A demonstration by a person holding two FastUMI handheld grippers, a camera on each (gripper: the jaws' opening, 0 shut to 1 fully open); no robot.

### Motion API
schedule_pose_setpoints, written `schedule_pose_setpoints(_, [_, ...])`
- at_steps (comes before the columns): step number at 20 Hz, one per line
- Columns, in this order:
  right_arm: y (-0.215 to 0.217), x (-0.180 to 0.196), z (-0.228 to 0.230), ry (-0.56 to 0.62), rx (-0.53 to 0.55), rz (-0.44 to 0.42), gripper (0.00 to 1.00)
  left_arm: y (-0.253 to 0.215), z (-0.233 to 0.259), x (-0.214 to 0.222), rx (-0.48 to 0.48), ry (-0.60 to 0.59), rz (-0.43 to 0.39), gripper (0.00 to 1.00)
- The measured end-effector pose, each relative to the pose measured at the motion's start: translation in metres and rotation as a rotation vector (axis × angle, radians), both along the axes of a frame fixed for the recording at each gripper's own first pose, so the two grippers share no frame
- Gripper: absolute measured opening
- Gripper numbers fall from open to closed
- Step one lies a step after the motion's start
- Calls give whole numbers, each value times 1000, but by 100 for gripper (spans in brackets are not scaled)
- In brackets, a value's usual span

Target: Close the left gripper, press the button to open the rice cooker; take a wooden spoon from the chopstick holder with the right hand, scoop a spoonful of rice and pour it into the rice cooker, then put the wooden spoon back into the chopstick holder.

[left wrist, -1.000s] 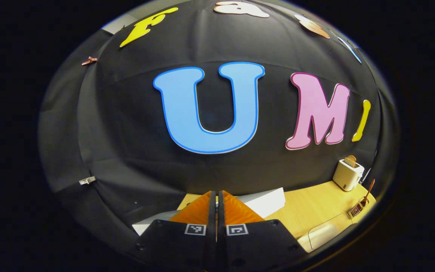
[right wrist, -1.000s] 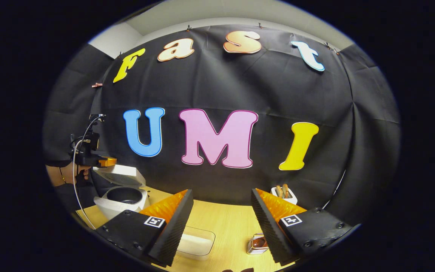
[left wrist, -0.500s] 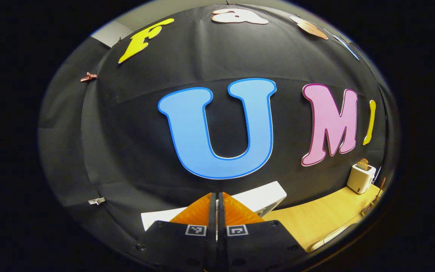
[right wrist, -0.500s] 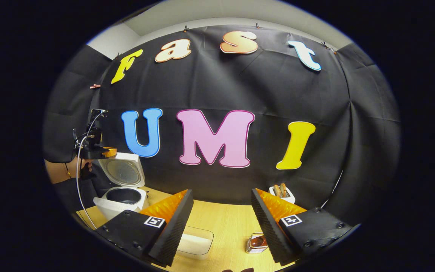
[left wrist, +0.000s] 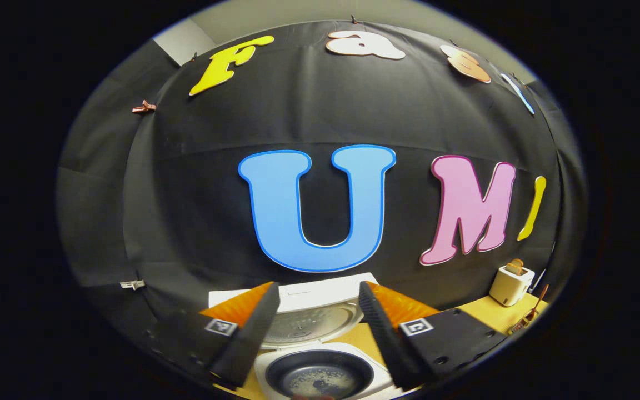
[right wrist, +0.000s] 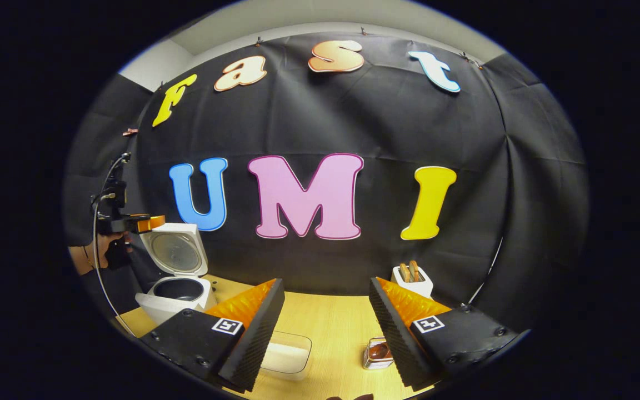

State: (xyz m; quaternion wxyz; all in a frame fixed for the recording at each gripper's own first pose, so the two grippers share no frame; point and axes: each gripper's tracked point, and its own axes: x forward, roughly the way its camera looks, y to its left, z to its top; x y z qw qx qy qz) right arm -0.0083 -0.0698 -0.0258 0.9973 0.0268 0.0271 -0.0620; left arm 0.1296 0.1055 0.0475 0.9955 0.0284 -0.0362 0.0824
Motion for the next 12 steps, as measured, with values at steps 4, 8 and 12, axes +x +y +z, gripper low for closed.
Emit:
schedule_pose_setpoints(4, [-25,1,-32,46,41,-30,95,-14,-3,-24,-20,-18,10,98])
schedule_pose_setpoints(8, [-58,8,-72,97,70,-45,95,-35,-13,-47,-13,-15,1,99])
schedule_pose_setpoints(12, [-93,24,-124,141,142,-41,95,-61,-43,-60,-53,43,-17,98])
